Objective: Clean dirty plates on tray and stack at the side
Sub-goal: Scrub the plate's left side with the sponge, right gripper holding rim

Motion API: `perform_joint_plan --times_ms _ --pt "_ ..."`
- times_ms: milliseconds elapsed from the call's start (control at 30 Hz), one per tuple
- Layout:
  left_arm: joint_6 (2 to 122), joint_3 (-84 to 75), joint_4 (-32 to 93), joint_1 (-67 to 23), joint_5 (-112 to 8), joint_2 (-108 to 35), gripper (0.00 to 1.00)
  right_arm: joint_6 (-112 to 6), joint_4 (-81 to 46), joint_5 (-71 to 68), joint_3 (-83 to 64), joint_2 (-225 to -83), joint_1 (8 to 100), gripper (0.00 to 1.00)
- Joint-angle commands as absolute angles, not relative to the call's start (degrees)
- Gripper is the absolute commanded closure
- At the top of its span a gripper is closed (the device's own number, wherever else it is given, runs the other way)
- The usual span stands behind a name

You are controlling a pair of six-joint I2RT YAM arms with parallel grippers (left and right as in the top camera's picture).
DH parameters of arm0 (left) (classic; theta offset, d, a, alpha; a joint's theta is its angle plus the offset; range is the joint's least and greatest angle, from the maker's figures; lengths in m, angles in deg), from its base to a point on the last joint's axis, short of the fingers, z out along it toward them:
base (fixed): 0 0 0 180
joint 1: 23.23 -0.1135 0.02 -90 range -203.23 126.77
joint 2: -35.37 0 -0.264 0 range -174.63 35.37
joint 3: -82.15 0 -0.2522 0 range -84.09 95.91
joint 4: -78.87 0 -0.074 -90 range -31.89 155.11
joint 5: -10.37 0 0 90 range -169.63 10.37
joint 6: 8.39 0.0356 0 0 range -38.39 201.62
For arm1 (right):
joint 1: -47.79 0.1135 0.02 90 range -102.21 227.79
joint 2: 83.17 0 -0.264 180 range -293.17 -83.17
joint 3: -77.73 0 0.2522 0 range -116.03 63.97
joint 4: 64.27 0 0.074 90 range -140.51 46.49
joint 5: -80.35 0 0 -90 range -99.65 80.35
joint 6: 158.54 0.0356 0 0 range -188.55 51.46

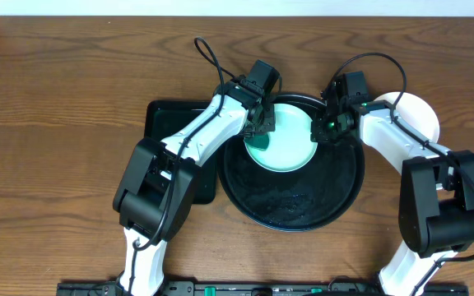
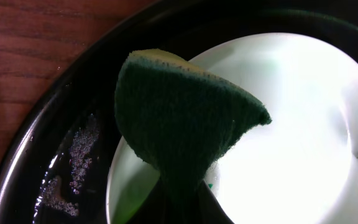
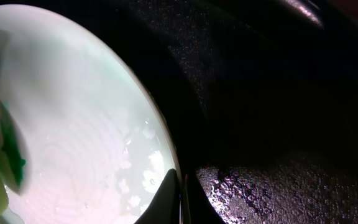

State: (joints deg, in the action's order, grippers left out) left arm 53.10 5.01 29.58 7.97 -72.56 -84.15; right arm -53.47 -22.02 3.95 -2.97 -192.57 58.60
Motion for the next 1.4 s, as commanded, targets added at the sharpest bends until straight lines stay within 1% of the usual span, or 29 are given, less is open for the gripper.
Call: perform_joint_plan --times_ms 0,333,700,1367 --pt "52.99 4.51 29.84 7.88 -73.93 -84.59 0.93 -53.41 -22.24 3.45 -2.66 -193.01 59.51 0.99" --pt "52.99 4.51 29.87 7.88 -73.91 -85.35 0.93 -53.41 -22.24 3.45 -2.66 -193.01 59.51 0.99" --pt "52.99 4.51 30.30 7.88 -73.56 -91.93 0.93 -53.41 -22.24 3.45 -2.66 -193.01 59.51 0.99" --pt "52.99 4.51 30.32 8.91 -60.25 -93.46 0.93 -53.41 -22.24 3.45 -2.66 -193.01 59.51 0.99"
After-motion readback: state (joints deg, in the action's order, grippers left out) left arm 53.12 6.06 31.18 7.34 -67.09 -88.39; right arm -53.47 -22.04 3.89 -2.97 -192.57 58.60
